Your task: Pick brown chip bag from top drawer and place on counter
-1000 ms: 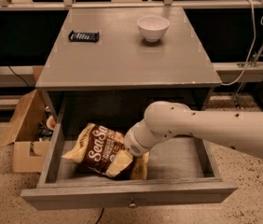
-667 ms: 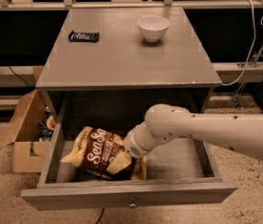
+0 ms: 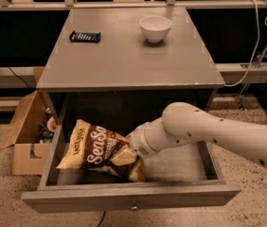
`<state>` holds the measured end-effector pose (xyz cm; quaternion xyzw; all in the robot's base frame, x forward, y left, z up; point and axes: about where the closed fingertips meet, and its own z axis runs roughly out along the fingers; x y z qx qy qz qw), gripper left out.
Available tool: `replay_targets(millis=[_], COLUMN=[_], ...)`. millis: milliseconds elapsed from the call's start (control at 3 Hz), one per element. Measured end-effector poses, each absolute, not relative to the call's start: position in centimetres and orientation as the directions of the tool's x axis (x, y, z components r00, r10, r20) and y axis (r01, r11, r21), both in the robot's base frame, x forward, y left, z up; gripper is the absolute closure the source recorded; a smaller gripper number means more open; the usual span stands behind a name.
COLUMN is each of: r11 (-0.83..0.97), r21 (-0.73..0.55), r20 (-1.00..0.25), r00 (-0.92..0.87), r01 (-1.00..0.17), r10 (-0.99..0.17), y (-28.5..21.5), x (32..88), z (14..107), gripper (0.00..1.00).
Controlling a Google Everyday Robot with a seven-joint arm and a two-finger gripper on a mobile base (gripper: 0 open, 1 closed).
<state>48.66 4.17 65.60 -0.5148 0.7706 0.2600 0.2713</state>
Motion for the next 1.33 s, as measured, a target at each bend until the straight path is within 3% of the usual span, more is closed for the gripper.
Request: replay_targets(millis=[333, 1000, 1333], r11=[0.319, 0.375, 0.373], r21=[0.053, -0.055, -0.056], r20=[-0.817, -0.86, -0.861], r00=[-0.225, -0.147, -0.145], r01=[-0.946, -0.925, -0.926], r10=[-0.531, -0.489, -0.488], y=[0.8, -9.8, -9.7], x=[48.8, 50.6, 50.6], z=[73.4, 80.4, 80.5], gripper=[1.0, 1.0, 1.0])
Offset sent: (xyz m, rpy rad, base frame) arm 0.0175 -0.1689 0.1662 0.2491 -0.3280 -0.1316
